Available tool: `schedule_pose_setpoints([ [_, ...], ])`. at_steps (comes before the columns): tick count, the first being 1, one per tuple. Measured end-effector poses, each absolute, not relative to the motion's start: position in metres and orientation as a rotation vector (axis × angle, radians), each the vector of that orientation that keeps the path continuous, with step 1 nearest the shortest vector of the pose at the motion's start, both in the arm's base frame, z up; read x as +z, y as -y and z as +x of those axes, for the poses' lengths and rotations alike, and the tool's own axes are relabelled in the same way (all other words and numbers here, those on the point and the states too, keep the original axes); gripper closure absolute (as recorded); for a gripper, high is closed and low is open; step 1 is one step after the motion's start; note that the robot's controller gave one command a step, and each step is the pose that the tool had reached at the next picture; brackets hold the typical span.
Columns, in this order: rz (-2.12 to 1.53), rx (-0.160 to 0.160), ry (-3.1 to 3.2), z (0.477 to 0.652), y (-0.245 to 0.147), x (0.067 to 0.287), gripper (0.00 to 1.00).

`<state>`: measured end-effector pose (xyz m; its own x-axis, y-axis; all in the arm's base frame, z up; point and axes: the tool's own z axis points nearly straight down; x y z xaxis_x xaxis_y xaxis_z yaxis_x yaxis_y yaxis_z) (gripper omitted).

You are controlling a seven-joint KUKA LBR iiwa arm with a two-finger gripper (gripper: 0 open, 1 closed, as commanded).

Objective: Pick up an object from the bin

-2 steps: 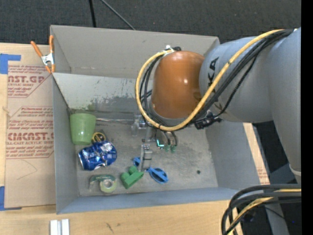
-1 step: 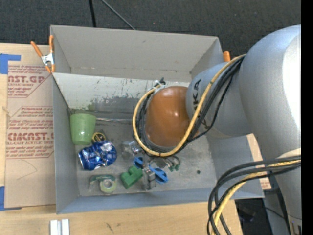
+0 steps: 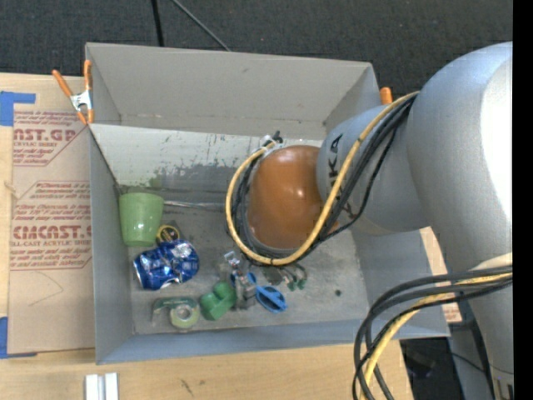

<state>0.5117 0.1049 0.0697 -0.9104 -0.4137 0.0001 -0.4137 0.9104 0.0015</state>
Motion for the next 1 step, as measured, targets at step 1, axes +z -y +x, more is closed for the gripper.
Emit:
schedule_pose_setpoints([
  [1,0.712,-0.001,3.072,0.5226,-0.123,0.2268,1.0],
])
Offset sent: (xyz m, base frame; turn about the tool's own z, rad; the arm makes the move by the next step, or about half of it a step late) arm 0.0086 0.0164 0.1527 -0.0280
